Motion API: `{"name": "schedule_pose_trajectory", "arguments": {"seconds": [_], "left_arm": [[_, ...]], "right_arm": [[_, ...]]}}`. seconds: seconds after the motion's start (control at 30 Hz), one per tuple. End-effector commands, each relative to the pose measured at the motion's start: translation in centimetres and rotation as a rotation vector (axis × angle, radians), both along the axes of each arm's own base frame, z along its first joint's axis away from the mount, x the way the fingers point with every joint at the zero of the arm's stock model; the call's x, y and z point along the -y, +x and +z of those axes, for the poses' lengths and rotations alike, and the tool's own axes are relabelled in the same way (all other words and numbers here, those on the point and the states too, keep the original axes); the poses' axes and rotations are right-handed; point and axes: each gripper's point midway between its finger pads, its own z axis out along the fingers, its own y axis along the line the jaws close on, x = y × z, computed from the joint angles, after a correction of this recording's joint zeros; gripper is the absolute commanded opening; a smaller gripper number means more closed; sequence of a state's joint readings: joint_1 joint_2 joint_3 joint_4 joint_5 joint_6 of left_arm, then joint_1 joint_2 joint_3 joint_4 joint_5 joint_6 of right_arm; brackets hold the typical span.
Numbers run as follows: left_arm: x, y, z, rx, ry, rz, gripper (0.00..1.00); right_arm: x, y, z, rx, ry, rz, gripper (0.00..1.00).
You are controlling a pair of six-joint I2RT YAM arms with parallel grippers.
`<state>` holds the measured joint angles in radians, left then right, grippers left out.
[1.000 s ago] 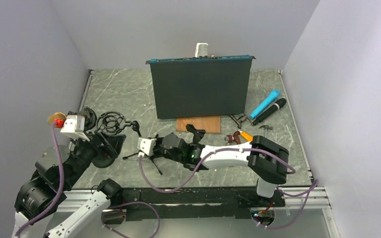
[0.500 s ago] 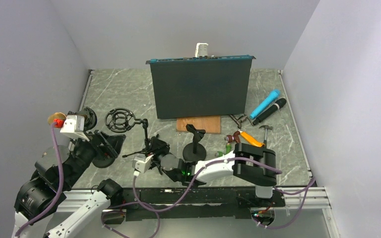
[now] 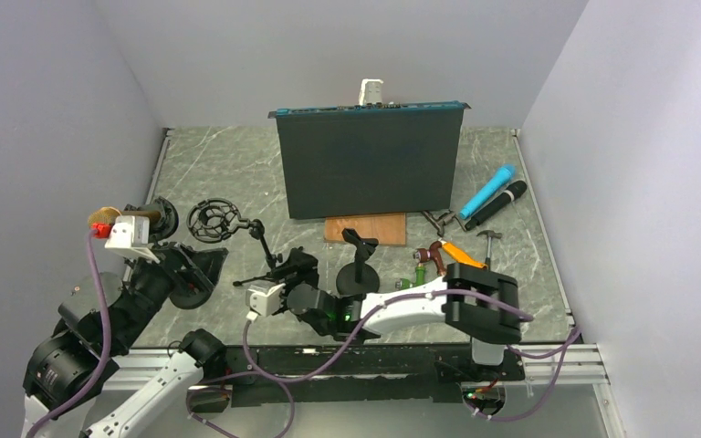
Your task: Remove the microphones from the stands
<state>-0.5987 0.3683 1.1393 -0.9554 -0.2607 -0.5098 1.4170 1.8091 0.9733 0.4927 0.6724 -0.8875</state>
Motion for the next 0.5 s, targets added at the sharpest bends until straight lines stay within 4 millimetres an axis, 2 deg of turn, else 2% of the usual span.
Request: {"name": "schedule_pose_trajectory", "arguments": {"seconds": [0.0,0.1,0.2,0.27,0.37,0.47], "left_arm": [[-0.5,-0.3,1.7,0.049,-0.028,0.016,0.86],[-0.3,-0.3,1.7,0.045,-0.029,0.005,0.86],[0.4,-0.2,1.9,0.045,-0.040,-0.021,0.88],[1.2,-0.1,2.3,0.048,-0.057,-0.053,0.90],[3.2,0.4,3.9,0.071,-0.068,-0.137,0.91],[4.3,1.6,4.5,0.037,-0.019,-0.158,0.73]], "right_arm": [[0.1,-1.0,4.0,-0.134,0.150,0.001,0.71],[0.8,-1.5,5.4,-0.220,0.215,0.011,0.76],[1.3,-1.7,6.8,-0.368,0.312,0.024,0.76],[1.6,-1.9,8.1,-0.481,0.409,0.041,0.76],[2.6,-1.7,9.8,-0.601,0.531,0.060,0.77],[3.0,-2.3,11.8,-0.677,0.615,0.098,0.77]]}}
